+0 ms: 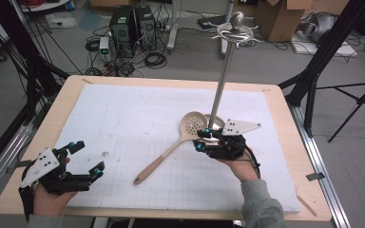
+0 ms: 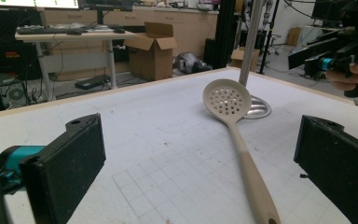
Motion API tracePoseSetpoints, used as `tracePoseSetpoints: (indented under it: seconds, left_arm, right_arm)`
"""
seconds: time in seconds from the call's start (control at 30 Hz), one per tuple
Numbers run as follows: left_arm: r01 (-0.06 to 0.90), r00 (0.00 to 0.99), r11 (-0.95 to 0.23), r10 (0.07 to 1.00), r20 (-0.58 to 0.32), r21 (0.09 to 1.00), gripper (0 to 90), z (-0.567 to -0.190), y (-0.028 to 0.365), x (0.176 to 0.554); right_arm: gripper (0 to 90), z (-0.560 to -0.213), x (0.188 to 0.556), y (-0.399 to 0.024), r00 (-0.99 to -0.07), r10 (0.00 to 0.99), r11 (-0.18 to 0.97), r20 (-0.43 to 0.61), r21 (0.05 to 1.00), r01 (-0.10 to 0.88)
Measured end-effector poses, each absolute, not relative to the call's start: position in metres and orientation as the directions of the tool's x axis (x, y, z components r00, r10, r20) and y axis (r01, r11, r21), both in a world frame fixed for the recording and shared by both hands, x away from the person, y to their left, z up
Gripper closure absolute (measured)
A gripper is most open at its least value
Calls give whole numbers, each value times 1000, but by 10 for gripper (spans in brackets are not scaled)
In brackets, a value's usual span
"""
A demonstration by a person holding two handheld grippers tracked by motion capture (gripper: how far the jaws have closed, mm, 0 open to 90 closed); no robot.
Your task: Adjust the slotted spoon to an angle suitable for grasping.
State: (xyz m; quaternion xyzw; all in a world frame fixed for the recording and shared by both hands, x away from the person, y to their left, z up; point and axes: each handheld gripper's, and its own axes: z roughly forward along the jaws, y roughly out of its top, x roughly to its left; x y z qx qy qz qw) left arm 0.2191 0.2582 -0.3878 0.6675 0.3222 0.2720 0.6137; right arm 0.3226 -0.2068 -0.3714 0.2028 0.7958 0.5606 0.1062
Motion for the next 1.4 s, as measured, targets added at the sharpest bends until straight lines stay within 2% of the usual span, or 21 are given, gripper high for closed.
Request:
tracePoseSetpoints:
  seconds: [0.1, 0.17, 0.53, 1.13, 1.4]
  left_arm:
    - [96, 636, -44, 771, -27, 994, 23, -388, 258, 219]
    - [92, 636, -46, 771, -23, 995, 23, -388, 258, 218]
    - [87, 636, -31, 771, -31, 996, 23, -388, 262, 216]
    - [95, 643, -28, 765, -39, 995, 23, -391, 261, 218]
    - [101, 639, -23, 768, -47, 995, 23, -390, 264, 216]
  right_arm:
    - [621, -378, 328, -201, -886, 460, 297, 63, 929, 220]
    - [698, -384, 334, -195, -885, 462, 315, 58, 922, 225]
    - [894, -396, 345, -180, -885, 460, 337, 68, 909, 244]
    - [900, -429, 366, -144, -875, 480, 434, 53, 853, 290]
    - [900, -431, 368, -139, -865, 500, 434, 48, 850, 298]
